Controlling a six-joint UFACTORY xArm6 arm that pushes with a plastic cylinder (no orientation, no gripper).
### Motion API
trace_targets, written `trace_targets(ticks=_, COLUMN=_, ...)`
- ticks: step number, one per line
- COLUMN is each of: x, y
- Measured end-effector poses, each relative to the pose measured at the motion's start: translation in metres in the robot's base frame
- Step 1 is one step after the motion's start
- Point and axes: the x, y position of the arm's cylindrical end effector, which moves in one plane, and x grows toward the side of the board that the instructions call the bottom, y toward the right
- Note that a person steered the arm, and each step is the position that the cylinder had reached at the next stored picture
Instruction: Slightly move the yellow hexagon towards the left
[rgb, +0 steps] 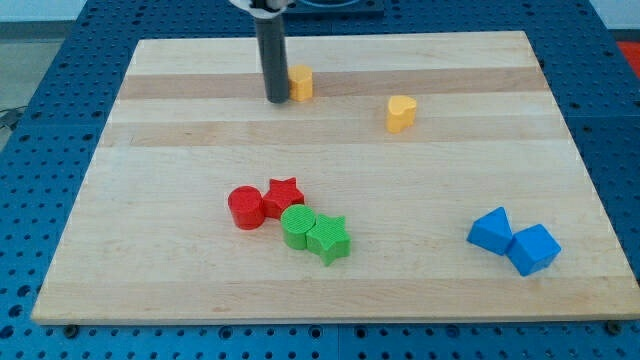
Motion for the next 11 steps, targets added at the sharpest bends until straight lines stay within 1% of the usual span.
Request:
trace_targets(ticks=1, x=0.017, y=-0.003)
trace_targets(ticks=2, x=0.058, y=0.018)
trace_targets(ticks=3, x=0.051, y=0.082)
trace_targets(ticks=4, x=-0.011, y=0.116)
trace_targets(ticks=5, x=-0.025, y=0.114)
trace_targets(ticks=6, x=-0.025, y=0.095)
trace_targets(ticks=7, x=-0.016, y=0.058)
trace_targets(ticks=9, x=-0.01, y=0.008)
trace_targets(ticks=10, x=-0.01, y=0.003)
trace_targets(ticks=11, x=0.015, y=0.031)
